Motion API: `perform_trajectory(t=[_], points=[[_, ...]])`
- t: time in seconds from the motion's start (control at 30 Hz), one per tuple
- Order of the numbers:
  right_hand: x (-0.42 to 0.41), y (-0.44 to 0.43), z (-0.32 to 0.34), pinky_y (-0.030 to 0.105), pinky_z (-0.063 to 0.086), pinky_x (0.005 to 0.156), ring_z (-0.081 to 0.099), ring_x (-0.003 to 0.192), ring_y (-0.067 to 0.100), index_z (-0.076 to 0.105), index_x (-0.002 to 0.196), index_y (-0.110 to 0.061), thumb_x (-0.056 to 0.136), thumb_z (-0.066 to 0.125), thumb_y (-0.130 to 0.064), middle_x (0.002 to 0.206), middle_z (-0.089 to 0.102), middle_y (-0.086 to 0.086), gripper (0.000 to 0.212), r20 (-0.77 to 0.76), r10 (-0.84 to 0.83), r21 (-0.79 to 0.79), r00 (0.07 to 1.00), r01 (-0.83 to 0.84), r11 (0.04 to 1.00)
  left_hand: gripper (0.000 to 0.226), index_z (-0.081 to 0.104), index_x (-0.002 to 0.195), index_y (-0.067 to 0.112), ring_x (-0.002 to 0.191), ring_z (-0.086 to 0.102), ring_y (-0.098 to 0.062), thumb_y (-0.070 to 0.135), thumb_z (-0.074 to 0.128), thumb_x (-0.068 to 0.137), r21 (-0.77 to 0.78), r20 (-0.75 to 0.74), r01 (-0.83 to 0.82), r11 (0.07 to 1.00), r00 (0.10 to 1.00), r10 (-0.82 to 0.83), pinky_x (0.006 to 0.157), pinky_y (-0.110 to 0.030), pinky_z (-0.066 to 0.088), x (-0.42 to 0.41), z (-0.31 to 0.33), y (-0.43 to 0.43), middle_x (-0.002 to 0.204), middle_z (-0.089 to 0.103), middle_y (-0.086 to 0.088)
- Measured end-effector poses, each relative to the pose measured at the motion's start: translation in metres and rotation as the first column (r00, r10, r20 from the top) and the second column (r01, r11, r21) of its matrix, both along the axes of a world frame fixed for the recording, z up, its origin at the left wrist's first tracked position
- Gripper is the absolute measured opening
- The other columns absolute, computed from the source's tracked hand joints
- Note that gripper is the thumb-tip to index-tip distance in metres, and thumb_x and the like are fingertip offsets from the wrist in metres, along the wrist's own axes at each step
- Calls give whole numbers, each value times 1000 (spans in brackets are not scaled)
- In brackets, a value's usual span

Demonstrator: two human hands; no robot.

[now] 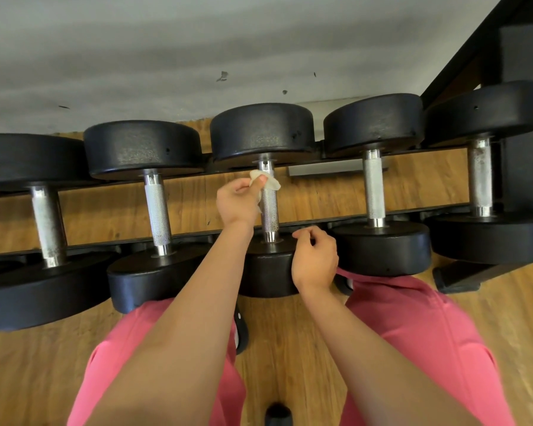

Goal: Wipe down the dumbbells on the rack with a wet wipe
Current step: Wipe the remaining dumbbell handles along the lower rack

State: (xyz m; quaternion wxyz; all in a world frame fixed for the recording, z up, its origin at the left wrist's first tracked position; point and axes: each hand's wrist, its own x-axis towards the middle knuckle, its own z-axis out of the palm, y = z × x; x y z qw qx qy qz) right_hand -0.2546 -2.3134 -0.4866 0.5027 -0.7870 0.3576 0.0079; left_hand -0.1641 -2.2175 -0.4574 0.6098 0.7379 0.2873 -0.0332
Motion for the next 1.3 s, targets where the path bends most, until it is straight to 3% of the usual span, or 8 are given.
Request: perform_trajectory(t=[0.17, 0.3, 0.4, 0.6, 0.9, 1.03, 1.17, 1.3], points=[[-1, 0, 2, 40, 48, 86, 57, 103, 24, 70, 88, -27, 76, 30, -51, 107, 63, 0, 48, -2, 6, 6, 1000, -6, 1000, 12, 64, 80, 22, 79, 58, -3, 19, 74, 85, -103, -39, -19, 995, 999, 15, 63, -15, 41, 18, 13, -5, 82, 64, 9], [-1, 1, 2, 42, 49, 86, 59, 99, 24, 69, 85, -27, 74, 28, -53, 102, 65, 0, 50, 12, 1, 0, 1000, -1, 1000, 18, 65, 73, 24, 85, 63, -9, 17, 69, 89, -131, 1, -87, 988, 996, 88, 77, -25, 52, 16, 5, -4, 79, 66, 9], [-1, 0, 2, 41, 49, 86, 58, 100, 24, 69, 85, -27, 76, 30, -50, 104, 64, 0, 47, 11, 2, -7, 1000, -1, 1000, 17, 65, 75, 24, 89, 65, -11, 16, 69, 89, -180, -15, -35, 983, 999, 33, 88, -30, 54, 17, 4, -1, 82, 67, 7], [-1, -2, 3, 38, 46, 86, 56, 104, 25, 71, 90, -23, 89, 42, -37, 109, 62, 2, 32, 12, 11, 13, 1000, -11, 1000, 17, 66, 73, 23, 94, 67, -17, 17, 70, 89, -133, -3, -69, 989, 998, 69, 92, -38, 55, 19, 2, 1, 81, 69, 5], [-2, -3, 8, 33, 38, 86, 52, 108, 24, 71, 93, -18, 95, 46, -26, 110, 59, 2, 26, -12, 17, 19, 1000, -17, 1000, 11, 67, 88, 16, 97, 69, -17, 16, 77, 82, -91, -62, 152, 984, 986, -158, 84, -29, 58, 29, 9, 18, 96, 72, -3], [-3, -4, 10, 39, 42, 94, 53, 108, 24, 71, 94, -17, 95, 46, -25, 107, 58, 1, 26, -7, 21, 6, 1000, -21, 1000, 9, 67, 78, 12, 92, 71, -18, 11, 74, 84, -89, -99, 177, 980, 978, -186, 71, -21, 58, 21, 9, 25, 97, 72, -7], [-2, -3, 10, 36, 42, 89, 53, 109, 28, 70, 95, -19, 95, 46, -27, 115, 58, 4, 26, -31, 23, 17, 999, -23, 1000, 11, 67, 76, 13, 96, 70, -19, 11, 73, 85, -38, -151, 261, 965, 953, -264, 80, -29, 59, 4, 2, 30, 101, 72, -8], [-2, -3, 9, 36, 43, 90, 54, 110, 29, 71, 96, -19, 95, 46, -28, 116, 59, 5, 27, -29, 24, 10, 999, -24, 1000, 13, 64, 81, 10, 96, 71, -21, 11, 77, 81, -49, -216, 336, 941, 916, -338, 77, -28, 60, -11, -1, 34, 107, 71, -14]])
